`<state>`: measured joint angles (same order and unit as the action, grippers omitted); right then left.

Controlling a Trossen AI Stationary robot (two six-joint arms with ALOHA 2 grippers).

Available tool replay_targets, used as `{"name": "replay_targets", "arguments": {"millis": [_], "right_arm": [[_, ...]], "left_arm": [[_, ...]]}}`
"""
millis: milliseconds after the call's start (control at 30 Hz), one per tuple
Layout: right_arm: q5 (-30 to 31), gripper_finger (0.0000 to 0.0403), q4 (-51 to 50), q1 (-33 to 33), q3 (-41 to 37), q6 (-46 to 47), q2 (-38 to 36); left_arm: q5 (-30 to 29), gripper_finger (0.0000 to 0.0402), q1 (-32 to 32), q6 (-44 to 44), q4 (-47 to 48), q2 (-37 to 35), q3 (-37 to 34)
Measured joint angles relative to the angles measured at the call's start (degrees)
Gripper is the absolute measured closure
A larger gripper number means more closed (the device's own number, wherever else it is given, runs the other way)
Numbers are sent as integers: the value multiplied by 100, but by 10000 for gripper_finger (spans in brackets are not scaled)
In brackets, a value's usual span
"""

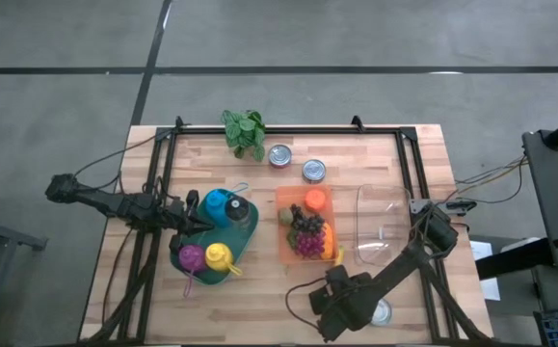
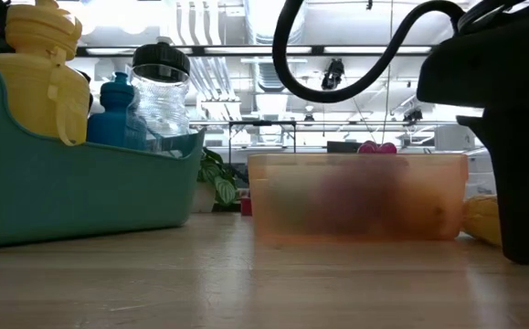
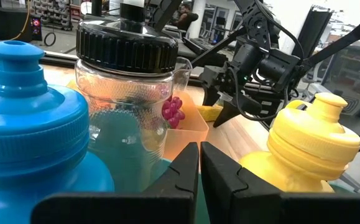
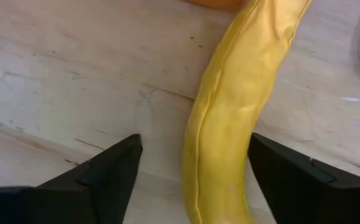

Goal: Pick & Place Food Item
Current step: Put the yellow banana into the orange bin

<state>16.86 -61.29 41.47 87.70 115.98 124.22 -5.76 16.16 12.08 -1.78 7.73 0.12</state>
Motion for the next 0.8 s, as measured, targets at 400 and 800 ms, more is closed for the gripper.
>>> {"name": "replay_targets", "arguments": {"millis": [400, 800], "right_arm": [[0, 237, 43, 0, -3, -13, 0], [117, 326, 30, 2, -7, -3, 2]], "left_arm": [[2, 380, 1, 2, 1, 2, -2], [2, 380, 1, 1, 2, 2, -2]]}}
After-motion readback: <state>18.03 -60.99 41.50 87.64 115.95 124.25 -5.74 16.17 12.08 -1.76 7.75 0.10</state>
